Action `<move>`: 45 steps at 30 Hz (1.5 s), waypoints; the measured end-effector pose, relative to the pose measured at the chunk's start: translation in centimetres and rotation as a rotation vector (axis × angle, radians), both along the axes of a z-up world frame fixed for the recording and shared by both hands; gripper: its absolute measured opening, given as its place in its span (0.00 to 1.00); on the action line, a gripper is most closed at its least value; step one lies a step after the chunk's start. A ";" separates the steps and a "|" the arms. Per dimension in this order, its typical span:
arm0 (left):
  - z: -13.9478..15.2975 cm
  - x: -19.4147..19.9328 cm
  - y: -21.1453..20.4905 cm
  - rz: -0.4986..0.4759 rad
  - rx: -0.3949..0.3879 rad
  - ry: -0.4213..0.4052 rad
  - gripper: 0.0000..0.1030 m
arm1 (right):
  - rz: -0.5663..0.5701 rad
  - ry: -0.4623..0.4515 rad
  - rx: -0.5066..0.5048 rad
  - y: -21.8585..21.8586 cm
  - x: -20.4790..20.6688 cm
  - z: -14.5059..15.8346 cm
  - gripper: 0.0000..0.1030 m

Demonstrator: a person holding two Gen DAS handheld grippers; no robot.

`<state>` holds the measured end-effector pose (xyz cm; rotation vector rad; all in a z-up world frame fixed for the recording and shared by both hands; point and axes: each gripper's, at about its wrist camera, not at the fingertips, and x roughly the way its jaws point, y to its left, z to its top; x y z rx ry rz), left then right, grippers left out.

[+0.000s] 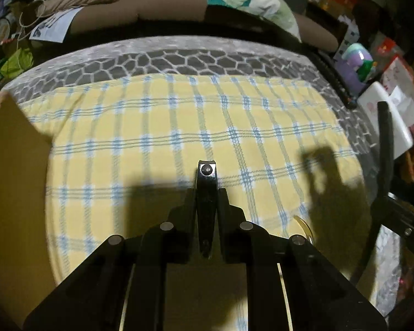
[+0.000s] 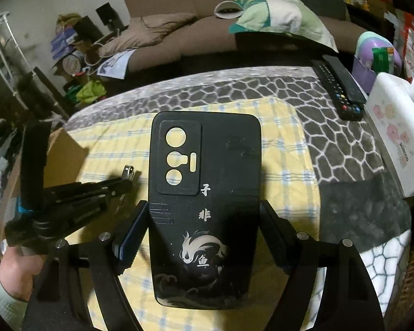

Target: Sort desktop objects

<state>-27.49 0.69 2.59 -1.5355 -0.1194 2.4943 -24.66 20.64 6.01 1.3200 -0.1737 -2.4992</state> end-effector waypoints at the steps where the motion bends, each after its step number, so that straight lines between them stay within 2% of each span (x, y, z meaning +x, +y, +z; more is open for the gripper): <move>1: 0.7 0.4 -0.5 0.002 0.014 0.004 0.13 | 0.005 -0.001 -0.010 -0.3 0.2 0.4 0.78; 7: 7.6 3.6 -5.3 0.001 0.067 0.088 0.13 | 0.043 0.025 -0.033 -3.6 1.7 4.3 0.78; 12: 13.3 6.9 -11.4 0.028 0.096 0.161 0.13 | 0.121 0.069 -0.030 -9.6 3.6 9.0 0.78; 15: 16.0 9.1 -16.0 0.050 0.078 0.194 0.13 | 0.176 0.086 -0.049 -14.5 4.8 11.4 0.78; 18: 17.4 10.7 -21.0 0.094 0.043 0.211 0.13 | 0.227 0.091 -0.046 -19.3 5.7 12.4 0.78; 24: 15.7 12.2 -28.5 0.148 -0.035 0.167 0.13 | 0.281 0.011 -0.107 -28.4 5.3 10.4 0.78; 30: 11.5 10.2 -31.5 0.142 -0.090 0.101 0.13 | 0.280 -0.064 -0.074 -34.7 3.6 6.9 0.78; 37: 6.6 6.6 -32.0 0.132 -0.130 0.036 0.13 | 0.205 -0.137 -0.051 -36.3 0.1 2.5 0.78; 41: 5.6 5.8 -32.3 0.151 -0.120 0.028 0.13 | 0.178 -0.172 -0.078 -36.8 -1.3 1.2 0.78; 42: 5.7 5.9 -32.6 0.159 -0.105 0.032 0.17 | 0.178 -0.184 -0.086 -37.0 -1.6 0.9 0.79; 43: 5.8 6.0 -32.7 0.161 -0.095 0.033 0.29 | 0.179 -0.190 -0.078 -37.2 -1.7 0.7 0.80; 45: 6.1 6.4 -33.0 0.157 -0.065 0.037 0.33 | 0.162 -0.172 -0.039 -37.3 -1.8 0.8 0.82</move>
